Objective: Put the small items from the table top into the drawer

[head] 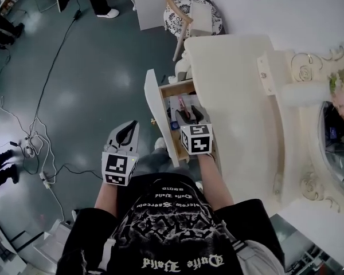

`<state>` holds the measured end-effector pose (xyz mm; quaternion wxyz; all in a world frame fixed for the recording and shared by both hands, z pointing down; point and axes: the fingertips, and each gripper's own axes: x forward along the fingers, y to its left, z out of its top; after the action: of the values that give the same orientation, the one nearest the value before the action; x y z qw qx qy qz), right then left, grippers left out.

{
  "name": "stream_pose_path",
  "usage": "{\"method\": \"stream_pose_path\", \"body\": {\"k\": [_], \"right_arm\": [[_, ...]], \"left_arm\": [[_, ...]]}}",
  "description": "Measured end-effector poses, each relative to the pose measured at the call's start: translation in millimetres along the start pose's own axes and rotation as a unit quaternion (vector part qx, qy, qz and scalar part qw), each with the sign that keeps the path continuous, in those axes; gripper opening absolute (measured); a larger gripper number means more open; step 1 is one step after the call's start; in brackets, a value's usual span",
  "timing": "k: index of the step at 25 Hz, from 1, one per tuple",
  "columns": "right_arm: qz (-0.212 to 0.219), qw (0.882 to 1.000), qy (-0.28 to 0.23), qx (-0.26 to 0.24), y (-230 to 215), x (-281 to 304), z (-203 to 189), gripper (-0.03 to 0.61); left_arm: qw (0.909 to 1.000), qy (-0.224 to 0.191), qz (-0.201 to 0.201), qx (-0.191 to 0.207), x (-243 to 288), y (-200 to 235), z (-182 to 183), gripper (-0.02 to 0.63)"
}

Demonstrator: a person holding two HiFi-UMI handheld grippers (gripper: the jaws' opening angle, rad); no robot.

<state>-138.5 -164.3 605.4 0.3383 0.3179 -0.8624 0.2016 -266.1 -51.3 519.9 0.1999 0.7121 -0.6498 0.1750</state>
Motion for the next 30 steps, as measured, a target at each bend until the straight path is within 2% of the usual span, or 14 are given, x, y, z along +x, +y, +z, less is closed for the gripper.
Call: {"method": "stream_pose_path", "body": {"k": [17, 21, 27, 30], "right_arm": [[-0.021, 0.997, -0.059, -0.039, -12, -88, 24, 0.245], [-0.035, 0.995, -0.083, -0.039, -25, -112, 26, 0.245], [-0.059, 0.994, -0.09, -0.034, -44, -142, 19, 0.244], [-0.073, 0.992, -0.099, -0.034, -53, -156, 18, 0.222]], "left_arm": [[0.9983, -0.037, -0.04, 0.02, 9, -45, 33, 0.015], [0.9973, -0.045, -0.051, 0.028, 13, -62, 42, 0.015], [0.9945, -0.057, -0.079, 0.04, 21, -88, 56, 0.015], [0.9928, -0.062, -0.091, 0.046, 24, -102, 62, 0.015]]}}
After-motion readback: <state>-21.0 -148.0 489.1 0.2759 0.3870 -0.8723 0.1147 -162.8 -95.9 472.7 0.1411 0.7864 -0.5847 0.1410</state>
